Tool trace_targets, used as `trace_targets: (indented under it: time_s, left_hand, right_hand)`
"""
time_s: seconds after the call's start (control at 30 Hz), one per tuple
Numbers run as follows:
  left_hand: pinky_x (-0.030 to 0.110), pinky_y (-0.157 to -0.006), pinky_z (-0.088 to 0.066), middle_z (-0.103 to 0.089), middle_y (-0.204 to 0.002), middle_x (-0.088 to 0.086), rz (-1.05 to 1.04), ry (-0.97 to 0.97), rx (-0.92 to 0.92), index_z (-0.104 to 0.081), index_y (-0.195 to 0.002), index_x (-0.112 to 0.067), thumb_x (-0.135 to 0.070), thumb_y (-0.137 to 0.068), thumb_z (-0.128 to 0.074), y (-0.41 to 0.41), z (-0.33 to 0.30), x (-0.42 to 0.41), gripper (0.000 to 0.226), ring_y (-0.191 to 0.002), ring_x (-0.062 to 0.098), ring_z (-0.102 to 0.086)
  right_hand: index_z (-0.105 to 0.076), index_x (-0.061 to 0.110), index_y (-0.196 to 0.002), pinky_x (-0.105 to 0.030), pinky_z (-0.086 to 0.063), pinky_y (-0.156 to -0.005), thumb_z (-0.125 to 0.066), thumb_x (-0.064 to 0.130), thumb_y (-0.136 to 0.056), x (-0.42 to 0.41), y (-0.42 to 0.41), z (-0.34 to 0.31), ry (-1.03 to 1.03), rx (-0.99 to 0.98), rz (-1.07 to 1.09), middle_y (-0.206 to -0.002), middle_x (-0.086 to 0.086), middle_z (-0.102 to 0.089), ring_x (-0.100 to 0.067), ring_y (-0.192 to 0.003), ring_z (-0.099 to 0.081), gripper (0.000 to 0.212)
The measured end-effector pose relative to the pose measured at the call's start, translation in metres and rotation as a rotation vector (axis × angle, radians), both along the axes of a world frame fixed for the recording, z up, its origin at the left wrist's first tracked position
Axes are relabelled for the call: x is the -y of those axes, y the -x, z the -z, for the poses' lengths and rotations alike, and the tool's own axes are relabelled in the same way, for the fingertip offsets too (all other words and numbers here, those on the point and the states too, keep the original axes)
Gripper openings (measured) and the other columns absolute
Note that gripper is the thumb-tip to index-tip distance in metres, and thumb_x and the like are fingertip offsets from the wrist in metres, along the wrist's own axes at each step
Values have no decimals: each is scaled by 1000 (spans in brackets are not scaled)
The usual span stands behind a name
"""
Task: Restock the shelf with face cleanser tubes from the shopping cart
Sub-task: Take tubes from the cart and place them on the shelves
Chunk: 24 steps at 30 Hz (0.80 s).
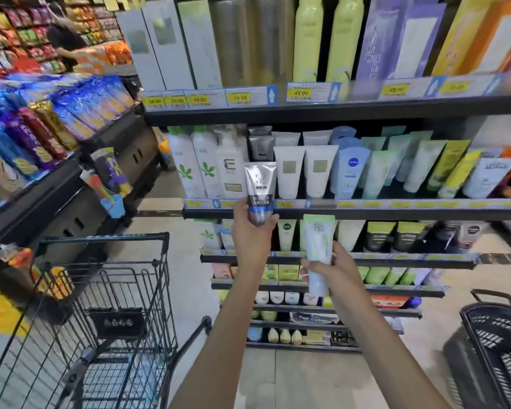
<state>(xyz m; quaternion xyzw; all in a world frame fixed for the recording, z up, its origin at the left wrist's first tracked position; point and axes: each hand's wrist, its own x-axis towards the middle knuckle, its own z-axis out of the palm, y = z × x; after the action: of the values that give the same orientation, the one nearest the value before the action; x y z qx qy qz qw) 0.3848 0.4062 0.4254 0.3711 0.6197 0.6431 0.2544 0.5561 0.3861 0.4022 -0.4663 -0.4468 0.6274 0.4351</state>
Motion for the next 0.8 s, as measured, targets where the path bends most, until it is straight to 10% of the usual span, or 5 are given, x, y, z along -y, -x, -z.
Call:
trace_targets:
  time_s: [0.53, 0.8]
  left_hand:
    - [35, -92, -58, -65, -110, -12, -158, 0, -245, -59, -125, -27, -23, -86, -80, 18, -13, -88, 44, -96, 3, -66]
    - [26, -86, -54, -69, -105, -12, -207, 27, -247, -57, -122, -26, -15, -87, -79, 9, -11, -107, 43, -93, 2, -66]
  right_hand:
    - [-60, 22, -126, -50, -61, -82, -77, 0, -87, -43, 3, 8, 5, -12, 14, -100, -8, -78, -34, -88, -75, 48]
    - [-60, 19, -126, -51, -57, -77, -77, -3, -85, -69, -10, 8, 6, -7, -31, -89, -14, -76, -31, -77, -69, 50]
